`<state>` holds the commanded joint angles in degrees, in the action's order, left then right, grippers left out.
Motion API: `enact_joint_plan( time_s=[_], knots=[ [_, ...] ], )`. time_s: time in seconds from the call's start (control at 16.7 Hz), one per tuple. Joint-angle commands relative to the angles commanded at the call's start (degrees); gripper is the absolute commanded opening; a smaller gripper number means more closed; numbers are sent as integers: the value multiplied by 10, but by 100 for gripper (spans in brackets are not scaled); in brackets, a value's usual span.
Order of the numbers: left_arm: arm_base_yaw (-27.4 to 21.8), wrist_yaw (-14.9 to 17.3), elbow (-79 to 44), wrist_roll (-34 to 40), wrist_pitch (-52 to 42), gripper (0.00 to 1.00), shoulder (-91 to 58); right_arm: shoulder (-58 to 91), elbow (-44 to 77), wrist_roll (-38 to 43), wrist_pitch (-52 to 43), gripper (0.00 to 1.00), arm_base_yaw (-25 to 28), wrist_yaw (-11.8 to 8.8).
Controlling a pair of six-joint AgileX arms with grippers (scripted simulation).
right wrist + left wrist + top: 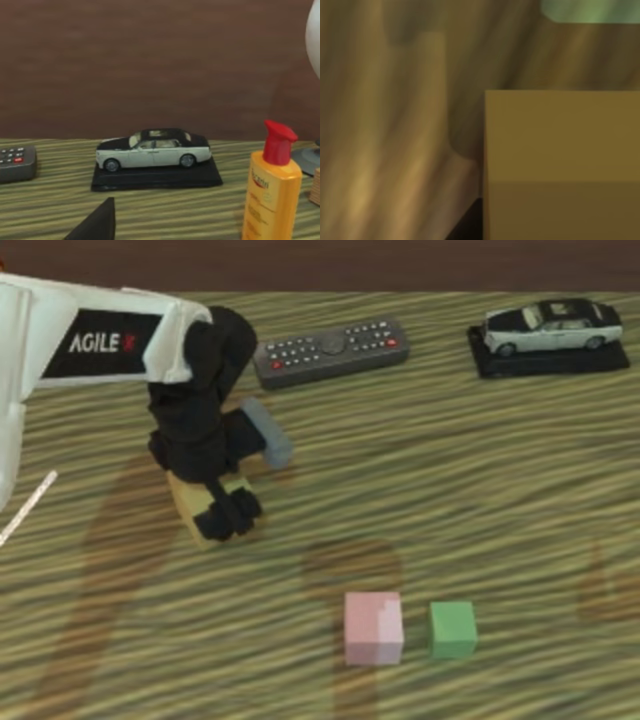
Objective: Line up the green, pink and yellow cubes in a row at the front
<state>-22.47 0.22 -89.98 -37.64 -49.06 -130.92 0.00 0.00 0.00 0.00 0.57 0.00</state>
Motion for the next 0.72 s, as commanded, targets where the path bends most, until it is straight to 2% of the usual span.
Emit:
enact_joint_plan(
  time_s=[0.54, 0.72],
  knots=[
    [0, 2, -2, 0, -5, 0, 6, 0, 0, 0, 0, 100, 0, 0],
    [3, 2, -29, 0, -46, 0, 22, 0, 0, 0, 0, 100, 0, 0]
  ],
)
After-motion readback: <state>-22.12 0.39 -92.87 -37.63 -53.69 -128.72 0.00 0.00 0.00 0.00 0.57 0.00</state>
